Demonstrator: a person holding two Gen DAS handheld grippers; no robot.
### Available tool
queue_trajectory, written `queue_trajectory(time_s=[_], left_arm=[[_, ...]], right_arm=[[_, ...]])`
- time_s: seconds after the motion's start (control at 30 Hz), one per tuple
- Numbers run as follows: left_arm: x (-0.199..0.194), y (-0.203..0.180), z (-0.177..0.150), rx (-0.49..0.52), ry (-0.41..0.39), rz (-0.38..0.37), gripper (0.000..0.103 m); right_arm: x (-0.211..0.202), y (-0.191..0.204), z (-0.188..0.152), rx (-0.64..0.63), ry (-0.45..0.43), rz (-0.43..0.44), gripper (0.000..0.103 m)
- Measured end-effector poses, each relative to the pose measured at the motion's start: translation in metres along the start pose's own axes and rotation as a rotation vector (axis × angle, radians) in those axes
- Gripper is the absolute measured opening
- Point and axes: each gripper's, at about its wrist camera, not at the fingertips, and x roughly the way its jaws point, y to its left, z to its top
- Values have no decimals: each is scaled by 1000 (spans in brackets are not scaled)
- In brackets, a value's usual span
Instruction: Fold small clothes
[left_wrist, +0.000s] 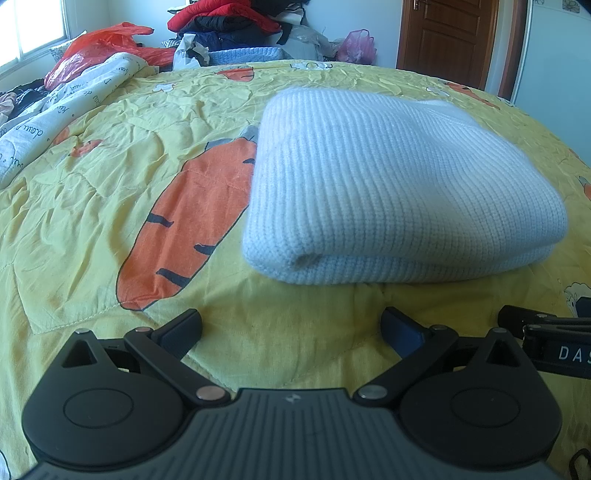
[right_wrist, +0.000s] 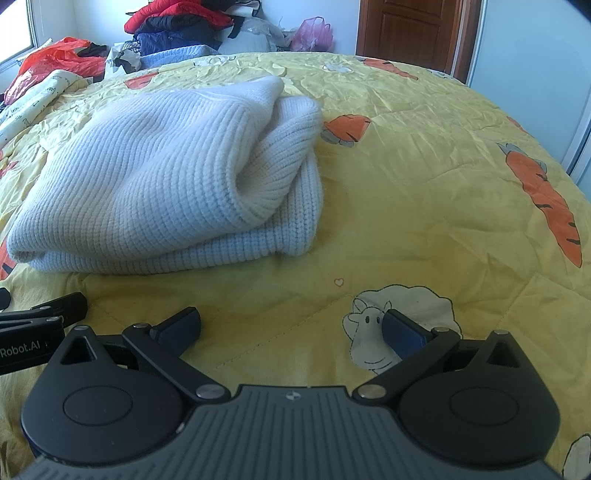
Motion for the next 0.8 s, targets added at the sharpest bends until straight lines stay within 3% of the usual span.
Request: queue_trajectory(time_s=[0.8], left_arm=[[2,2,0,-2,20,-2,103]], right_arm=[[-1,1,-1,0,0,0,103]])
